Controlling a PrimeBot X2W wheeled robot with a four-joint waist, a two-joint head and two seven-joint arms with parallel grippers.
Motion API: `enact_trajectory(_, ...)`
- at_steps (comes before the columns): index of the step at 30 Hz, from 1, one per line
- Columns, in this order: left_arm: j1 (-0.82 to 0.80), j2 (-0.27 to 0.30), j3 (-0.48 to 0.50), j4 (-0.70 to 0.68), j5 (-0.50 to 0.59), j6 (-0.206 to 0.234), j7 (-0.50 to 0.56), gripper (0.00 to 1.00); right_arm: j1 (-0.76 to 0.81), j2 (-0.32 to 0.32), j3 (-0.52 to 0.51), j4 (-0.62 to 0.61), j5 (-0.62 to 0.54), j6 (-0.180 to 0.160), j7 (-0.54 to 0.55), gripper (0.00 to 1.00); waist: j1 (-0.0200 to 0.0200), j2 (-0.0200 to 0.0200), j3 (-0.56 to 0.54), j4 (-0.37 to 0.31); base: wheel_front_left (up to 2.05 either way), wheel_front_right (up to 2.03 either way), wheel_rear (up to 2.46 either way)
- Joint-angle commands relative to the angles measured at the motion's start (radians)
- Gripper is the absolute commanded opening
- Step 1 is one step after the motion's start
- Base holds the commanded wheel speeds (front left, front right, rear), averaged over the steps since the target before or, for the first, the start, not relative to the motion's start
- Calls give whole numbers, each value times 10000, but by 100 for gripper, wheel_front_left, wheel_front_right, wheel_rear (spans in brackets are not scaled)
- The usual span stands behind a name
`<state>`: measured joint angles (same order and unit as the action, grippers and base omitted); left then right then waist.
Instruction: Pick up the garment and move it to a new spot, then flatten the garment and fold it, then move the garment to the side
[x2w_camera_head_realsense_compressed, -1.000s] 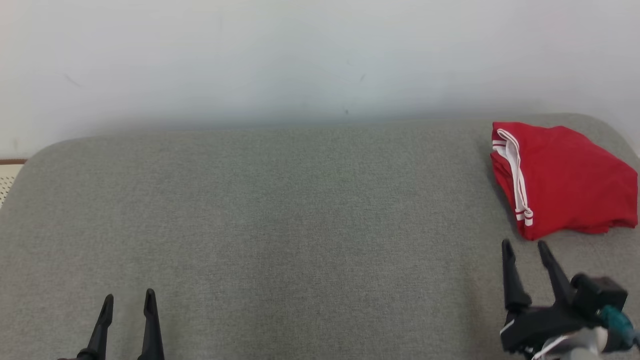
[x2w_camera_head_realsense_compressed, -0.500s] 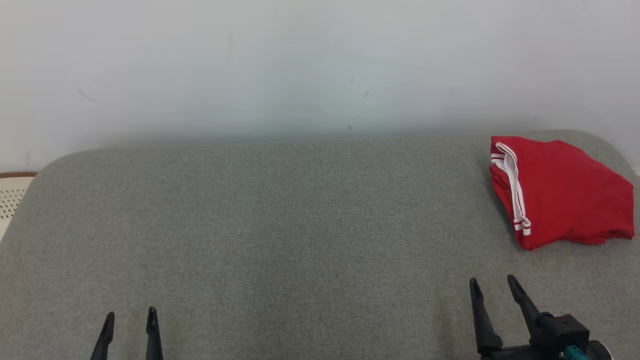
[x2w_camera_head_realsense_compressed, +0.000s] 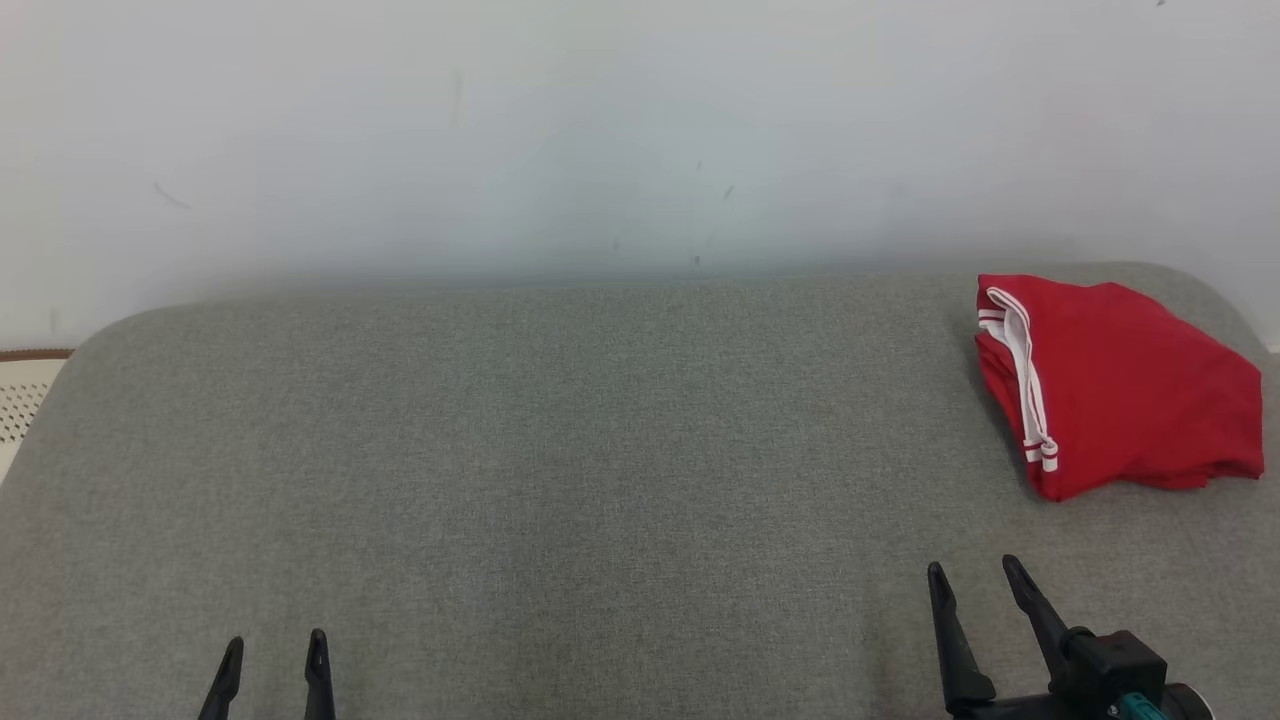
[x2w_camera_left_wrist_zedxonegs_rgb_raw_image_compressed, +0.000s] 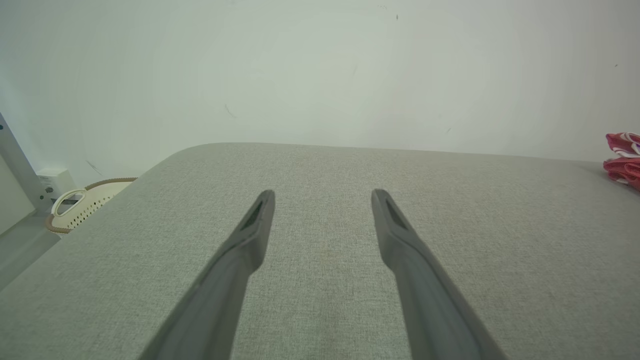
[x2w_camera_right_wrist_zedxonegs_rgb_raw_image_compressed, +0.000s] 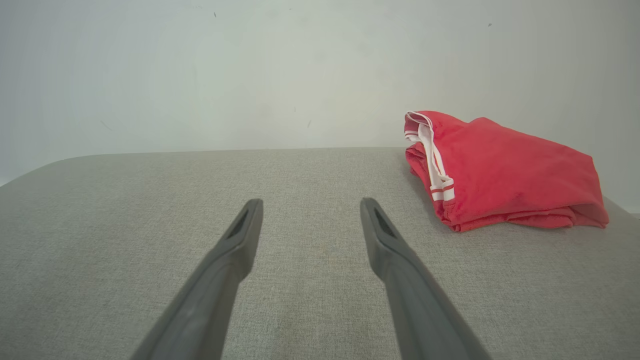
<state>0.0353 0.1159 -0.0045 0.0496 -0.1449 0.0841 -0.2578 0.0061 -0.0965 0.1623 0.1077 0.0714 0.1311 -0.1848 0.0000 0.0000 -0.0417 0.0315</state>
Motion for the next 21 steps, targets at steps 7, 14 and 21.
enact_trajectory(7,150,76,-10,-14,-32,-15,-84,100,-89,-85,87,45,134,-6,-24,100,0,0,33,29,0,0,0)
enact_trajectory(14,56,8,-88,142,-37,-46,20,0,5,-22,60,147,114,0,1,0,0,0,65,44,0,0,0)
enact_trajectory(21,-216,-100,-408,623,-1179,-191,33,0,-149,-69,-519,641,1121,0,508,0,0,0,88,26,0,0,0)
